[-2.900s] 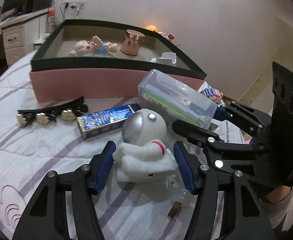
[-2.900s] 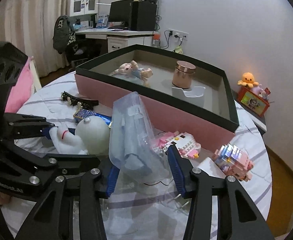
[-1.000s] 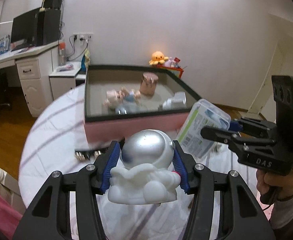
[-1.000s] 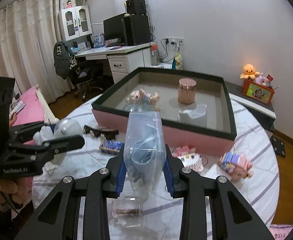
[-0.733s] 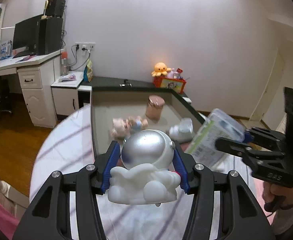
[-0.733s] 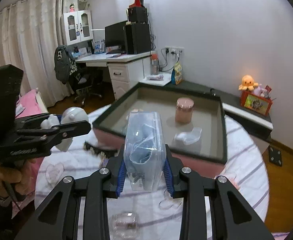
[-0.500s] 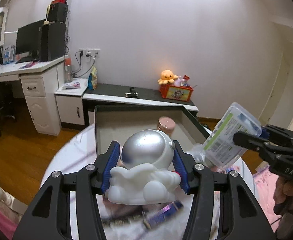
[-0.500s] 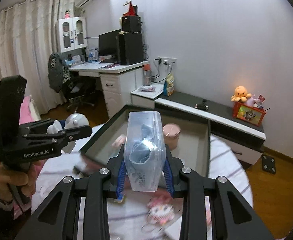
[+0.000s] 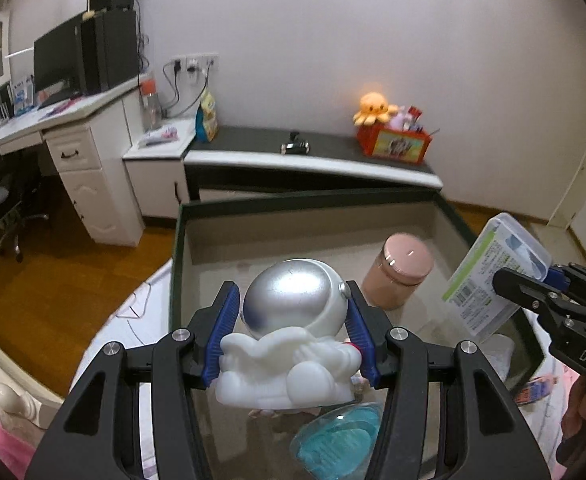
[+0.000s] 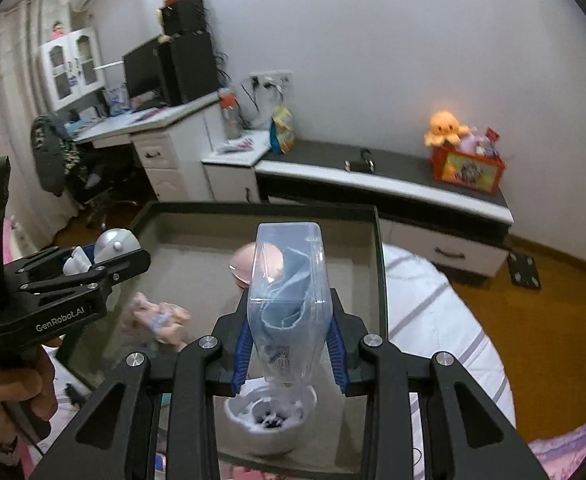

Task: Organize rigid objects
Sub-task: 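Carry astronaut and clear case over the pink box and open both tools, then move both tools back toward the hair clip and white charger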

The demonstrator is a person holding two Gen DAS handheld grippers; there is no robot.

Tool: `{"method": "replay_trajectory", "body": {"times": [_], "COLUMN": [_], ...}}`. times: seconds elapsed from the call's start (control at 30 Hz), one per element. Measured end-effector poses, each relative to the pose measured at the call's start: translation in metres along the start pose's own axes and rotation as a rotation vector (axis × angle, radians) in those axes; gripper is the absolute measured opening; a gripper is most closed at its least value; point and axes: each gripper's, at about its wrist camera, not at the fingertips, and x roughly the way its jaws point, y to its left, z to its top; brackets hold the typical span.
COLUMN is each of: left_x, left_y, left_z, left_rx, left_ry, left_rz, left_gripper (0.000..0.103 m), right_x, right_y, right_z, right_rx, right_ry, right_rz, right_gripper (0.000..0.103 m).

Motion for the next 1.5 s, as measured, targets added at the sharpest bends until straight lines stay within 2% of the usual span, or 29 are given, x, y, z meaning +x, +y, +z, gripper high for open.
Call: {"method": "replay_trajectory", "body": {"times": [0.07, 0.13, 0.17, 0.2, 0.23, 0.27, 0.37, 0.47, 0.7, 1.13, 1.5], "left_x": [0.004, 0.005, 0.002, -0.002, -0.008, -0.012, -0.023, -0.038, -0.087, -0.187, -0.216], "left_y": [-0.001, 0.0, 0.002, 0.003, 0.004, 0.005, 0.004, 0.005, 0.001, -0.018, -0.01], "left_z": [-0.004, -0.006, -0.007, -0.008, -0.009, -0.01, -0.015, -0.023, -0.046, -0.106, -0.176], "left_rx": [0.007, 0.007, 0.0, -0.007, -0.01, -0.008, 0.004, -0.002, -0.005, 0.001, -0.046], "left_ry": [0.017, 0.017, 0.01, -0.002, -0.018, -0.025, -0.034, -0.053, -0.122, -0.241, -0.207], "left_rz": [0.018, 0.049, 0.062, 0.07, 0.081, 0.089, 0.111, 0.124, 0.115, 0.064, 0.059], "left_gripper": [0.054, 0.066, 0.083, 0.096, 0.1, 0.103, 0.103, 0.103, 0.103, 0.103, 0.103], "right_x": [0.003, 0.003, 0.001, -0.003, -0.006, -0.009, -0.018, -0.028, -0.063, -0.137, -0.169], "right_y": [-0.005, -0.007, -0.007, -0.008, -0.008, -0.008, -0.005, 0.0, 0.009, 0.033, 0.044], "right_z": [-0.003, -0.006, -0.007, -0.008, -0.008, -0.007, -0.009, -0.012, -0.031, -0.079, -0.13], "right_rx": [0.004, 0.004, 0.006, 0.011, 0.015, 0.017, 0.032, 0.056, 0.081, 0.073, 0.11], "right_ry": [0.008, 0.014, 0.009, -0.003, -0.019, -0.033, -0.046, -0.066, -0.115, -0.195, -0.205], "right_rz": [-0.004, -0.012, -0.017, -0.02, -0.021, -0.023, -0.041, -0.056, -0.024, -0.058, -0.092], "right_gripper": [0.033, 0.036, 0.05, 0.071, 0.08, 0.085, 0.086, 0.103, 0.103, 0.103, 0.103]}}
